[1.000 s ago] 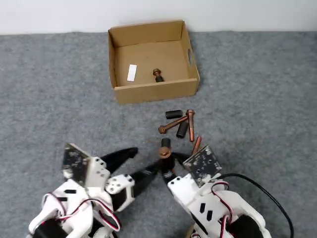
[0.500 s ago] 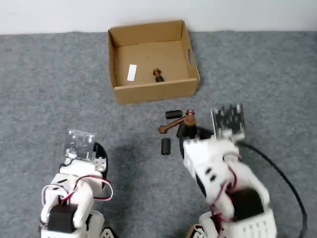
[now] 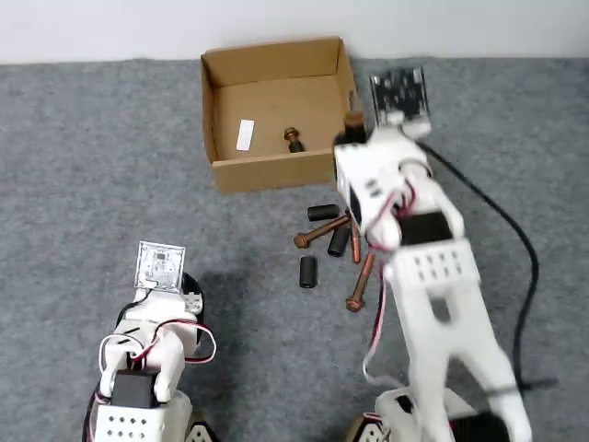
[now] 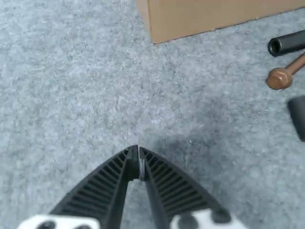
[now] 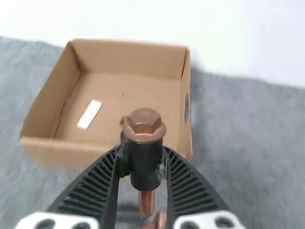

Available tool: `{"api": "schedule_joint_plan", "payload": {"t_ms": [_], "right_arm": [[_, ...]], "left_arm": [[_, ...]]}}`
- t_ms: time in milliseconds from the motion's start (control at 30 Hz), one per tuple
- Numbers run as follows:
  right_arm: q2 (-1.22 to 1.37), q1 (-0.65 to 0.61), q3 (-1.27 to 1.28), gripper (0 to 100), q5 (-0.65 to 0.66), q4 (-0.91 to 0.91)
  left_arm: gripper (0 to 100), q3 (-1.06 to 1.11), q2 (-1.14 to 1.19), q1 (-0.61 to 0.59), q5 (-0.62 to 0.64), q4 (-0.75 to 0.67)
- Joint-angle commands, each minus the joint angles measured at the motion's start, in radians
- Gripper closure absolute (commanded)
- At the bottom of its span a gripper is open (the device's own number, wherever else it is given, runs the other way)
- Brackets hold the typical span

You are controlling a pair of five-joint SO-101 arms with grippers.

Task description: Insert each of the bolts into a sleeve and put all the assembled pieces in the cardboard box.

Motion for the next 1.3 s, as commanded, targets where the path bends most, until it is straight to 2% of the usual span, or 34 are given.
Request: {"api": "schedule_joint_plan", "payload": {"t_ms": [0, 67, 167, 400, 467, 633, 800, 900, 1033, 1100, 1267], "right_arm": [[0.154, 0.005, -0.184, 99.0, 0.012, -0.128], [0.254, 0.005, -0.242, 99.0, 0.012, -0.197], [0.404, 0.005, -0.331, 99.0, 0.012, -0.265], [0.711, 0.007, -0.54, 98.7, 0.014, -0.268], [0.782, 0.007, -0.605, 97.6, 0.015, -0.194], [0.905, 0.005, -0.761, 84.5, 0.025, -0.004], [0.917, 0.002, -0.852, 84.4, 0.021, 0.114], [0.886, 0.002, -0.884, 87.6, 0.02, 0.236], [0.805, 0.002, -0.884, 99.7, 0.021, 0.397], [0.773, 0.002, -0.884, 97.2, 0.021, 0.486], [0.727, 0.005, -0.884, 99.0, 0.02, 0.684]], "left_arm": [[99, -0.007, 0.0, -0.008, 0.086, 0.009], [99, -0.007, -0.002, -0.012, 0.149, 0.012], [99, -0.007, -0.002, -0.011, 0.166, 0.012], [99, -0.007, 0.0, -0.005, 0.175, 0.017], [99, -0.007, 0.0, -0.008, 0.175, 0.017], [99, -0.007, 0.0, -0.011, 0.175, 0.017], [99, -0.007, 0.0, -0.011, 0.175, 0.017], [99, -0.007, 0.0, -0.012, 0.175, 0.017], [99, -0.007, 0.0, -0.012, 0.175, 0.017], [99, -0.007, 0.0, -0.012, 0.175, 0.017], [99, -0.007, 0.0, -0.028, 0.175, 0.017]]}}
